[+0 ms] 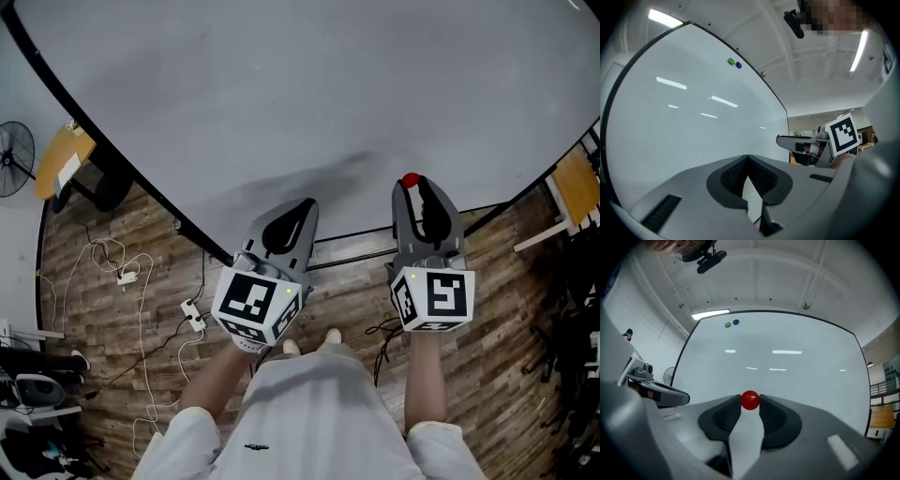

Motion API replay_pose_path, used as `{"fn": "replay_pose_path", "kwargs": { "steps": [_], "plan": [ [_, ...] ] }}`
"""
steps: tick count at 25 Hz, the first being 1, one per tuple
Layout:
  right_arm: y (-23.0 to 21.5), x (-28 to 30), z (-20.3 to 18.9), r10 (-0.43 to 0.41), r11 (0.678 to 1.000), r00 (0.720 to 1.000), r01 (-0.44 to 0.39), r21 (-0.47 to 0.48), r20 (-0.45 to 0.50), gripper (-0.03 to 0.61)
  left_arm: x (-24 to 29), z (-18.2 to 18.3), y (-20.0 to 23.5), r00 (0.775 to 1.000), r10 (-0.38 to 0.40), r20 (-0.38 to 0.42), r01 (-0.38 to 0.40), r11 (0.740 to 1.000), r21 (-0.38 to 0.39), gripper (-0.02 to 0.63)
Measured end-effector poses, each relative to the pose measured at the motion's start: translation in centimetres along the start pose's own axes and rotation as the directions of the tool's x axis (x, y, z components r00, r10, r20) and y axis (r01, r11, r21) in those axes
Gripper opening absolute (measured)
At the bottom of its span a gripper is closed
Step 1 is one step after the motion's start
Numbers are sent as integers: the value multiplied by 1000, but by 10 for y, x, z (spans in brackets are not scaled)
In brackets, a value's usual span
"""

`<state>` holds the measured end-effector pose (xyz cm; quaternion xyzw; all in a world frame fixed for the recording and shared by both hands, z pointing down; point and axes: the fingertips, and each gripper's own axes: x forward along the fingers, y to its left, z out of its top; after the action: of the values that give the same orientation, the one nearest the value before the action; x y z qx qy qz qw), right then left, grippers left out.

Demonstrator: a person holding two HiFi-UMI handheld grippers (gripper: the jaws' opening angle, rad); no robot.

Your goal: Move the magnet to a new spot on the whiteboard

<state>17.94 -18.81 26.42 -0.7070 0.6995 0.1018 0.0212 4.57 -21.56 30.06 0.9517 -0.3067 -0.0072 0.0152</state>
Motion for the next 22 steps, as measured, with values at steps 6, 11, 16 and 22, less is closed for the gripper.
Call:
{"fn": "replay_pose_path", "kwargs": {
  "steps": [6, 11, 16, 22],
  "plan": [
    [22, 10, 13, 67, 998, 998, -67, -10, 16, 130, -9, 5, 7, 999, 33, 9, -33, 999, 4, 6],
    [46, 25, 22, 125, 992, 992, -124, -27, 28, 130, -19, 10, 24, 997, 79, 21, -79, 997, -1, 6],
    [67, 39, 33, 175, 984, 984, -173, -38, 43, 130, -30, 18, 38, 992, 119, 34, -119, 993, -2, 6],
    [85, 59, 44, 191, 981, 980, -189, -50, 57, 130, -43, 24, 57, 983, 176, 50, -176, 984, -4, 6]
  ]
}}
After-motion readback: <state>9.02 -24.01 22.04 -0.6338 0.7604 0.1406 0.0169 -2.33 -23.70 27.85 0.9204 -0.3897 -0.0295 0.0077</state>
